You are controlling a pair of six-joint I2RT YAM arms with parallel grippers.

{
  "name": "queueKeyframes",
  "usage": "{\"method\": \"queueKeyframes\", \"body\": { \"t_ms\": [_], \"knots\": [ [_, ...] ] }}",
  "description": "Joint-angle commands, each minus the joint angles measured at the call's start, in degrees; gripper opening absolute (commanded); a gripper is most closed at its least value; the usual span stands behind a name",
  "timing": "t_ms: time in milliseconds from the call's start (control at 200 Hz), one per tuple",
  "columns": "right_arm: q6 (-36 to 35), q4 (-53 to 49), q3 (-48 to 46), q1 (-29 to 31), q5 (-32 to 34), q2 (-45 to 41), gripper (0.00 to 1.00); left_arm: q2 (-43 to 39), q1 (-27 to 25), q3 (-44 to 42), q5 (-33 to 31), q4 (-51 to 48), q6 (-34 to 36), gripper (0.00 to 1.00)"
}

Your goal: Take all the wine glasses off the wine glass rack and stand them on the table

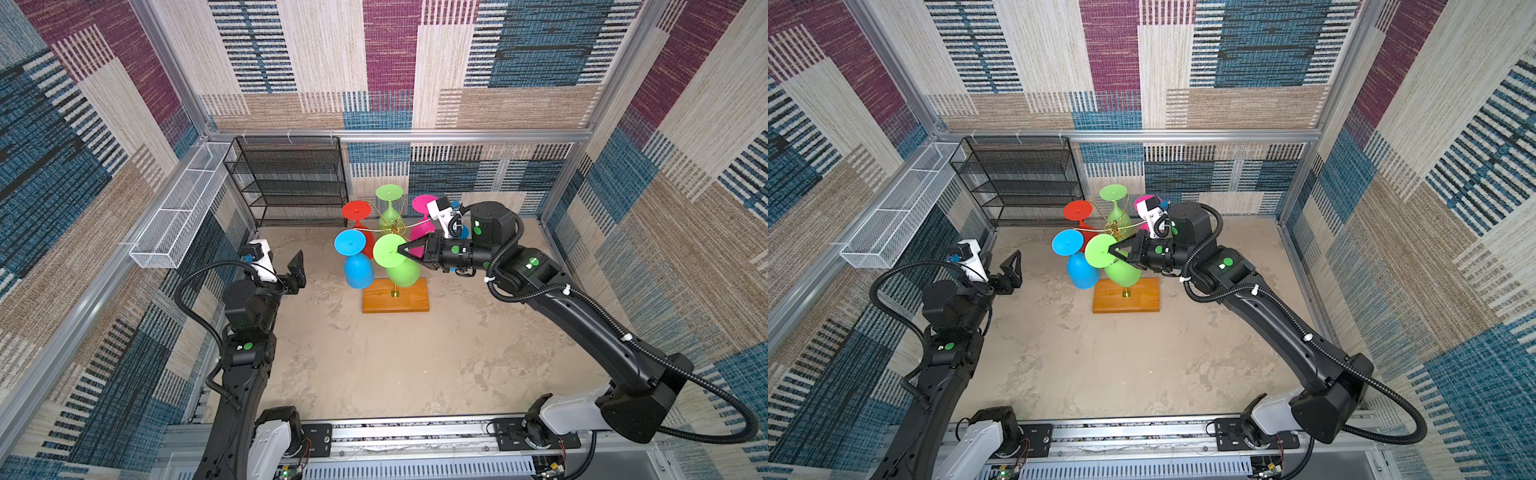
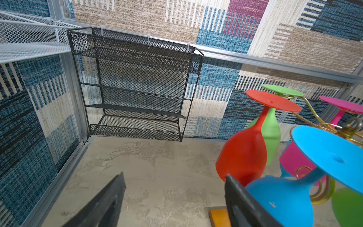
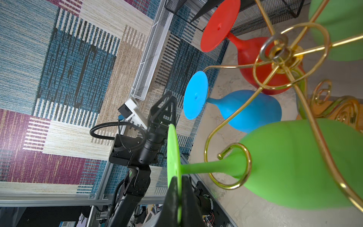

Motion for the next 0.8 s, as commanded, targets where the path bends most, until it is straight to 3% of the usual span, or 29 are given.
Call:
{"method": "queueKeyframes", "body": {
  "t_ms": [0, 796],
  "knots": [
    [0.0, 3.3, -0.4, 0.1, -0.6, -0.2, 0.00, 0.1, 0.0, 0.0, -0.8, 1.6, 0.9, 0.82],
    [0.6, -3.7, 5.9, 0.0, 1.8, 4.2, 0.00, 0.2, 0.0, 0.1, -0.7, 1.5, 1.0, 0.82]
  ]
}}
